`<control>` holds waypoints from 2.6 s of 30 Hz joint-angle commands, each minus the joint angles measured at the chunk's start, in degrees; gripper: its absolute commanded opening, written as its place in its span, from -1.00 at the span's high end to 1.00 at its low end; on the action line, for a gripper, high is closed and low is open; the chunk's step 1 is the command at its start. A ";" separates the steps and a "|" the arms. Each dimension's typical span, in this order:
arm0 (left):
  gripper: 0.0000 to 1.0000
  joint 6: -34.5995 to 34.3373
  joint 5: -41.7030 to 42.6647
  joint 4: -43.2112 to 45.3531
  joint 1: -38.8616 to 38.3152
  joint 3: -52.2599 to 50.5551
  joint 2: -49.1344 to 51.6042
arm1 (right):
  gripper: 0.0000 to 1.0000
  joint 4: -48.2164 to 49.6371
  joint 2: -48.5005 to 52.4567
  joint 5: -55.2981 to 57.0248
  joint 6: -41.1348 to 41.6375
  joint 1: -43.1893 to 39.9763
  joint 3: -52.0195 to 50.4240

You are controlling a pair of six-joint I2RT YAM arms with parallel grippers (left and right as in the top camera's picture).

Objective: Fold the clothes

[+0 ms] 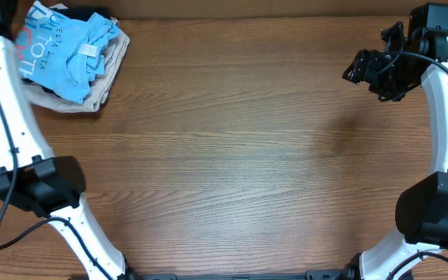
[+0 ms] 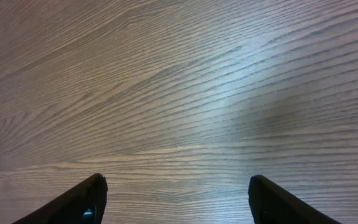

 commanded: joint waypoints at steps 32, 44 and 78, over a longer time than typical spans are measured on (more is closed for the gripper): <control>-0.17 -5.79 21.99 -16.70 -6.40 -6.75 7.30 | -0.55 -1.07 -0.79 0.04 0.20 0.04 0.87; -1.00 -12.63 21.29 -18.64 -8.83 -4.26 6.80 | -0.89 -0.24 -0.79 0.17 0.15 0.04 1.29; -1.00 -25.88 38.73 -37.11 -11.56 8.57 -0.96 | -1.00 -23.78 -7.65 4.20 3.02 -0.11 54.38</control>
